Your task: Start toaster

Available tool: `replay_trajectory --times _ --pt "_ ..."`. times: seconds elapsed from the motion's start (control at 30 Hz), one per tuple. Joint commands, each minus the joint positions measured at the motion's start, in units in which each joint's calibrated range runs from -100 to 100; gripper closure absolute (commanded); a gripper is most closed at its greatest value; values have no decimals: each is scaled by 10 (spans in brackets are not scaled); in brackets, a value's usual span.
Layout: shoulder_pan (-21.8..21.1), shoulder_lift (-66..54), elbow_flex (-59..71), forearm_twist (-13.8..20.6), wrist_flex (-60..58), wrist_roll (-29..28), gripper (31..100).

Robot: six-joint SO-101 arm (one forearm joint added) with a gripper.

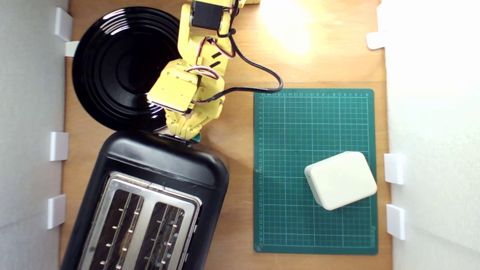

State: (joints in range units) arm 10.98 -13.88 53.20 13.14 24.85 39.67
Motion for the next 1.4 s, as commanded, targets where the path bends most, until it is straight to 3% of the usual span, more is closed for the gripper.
replay_trajectory --times 0.0,0.43,0.8,1.07,1.37 --pt "-26 61 -10 -2 47 0 989" --pt "-27 59 -166 2 164 -22 989" --pt "-23 -9 -253 4 168 -26 989" --pt "-20 -101 -276 30 167 -23 989" --pt "-27 -253 -245 19 168 -25 989"
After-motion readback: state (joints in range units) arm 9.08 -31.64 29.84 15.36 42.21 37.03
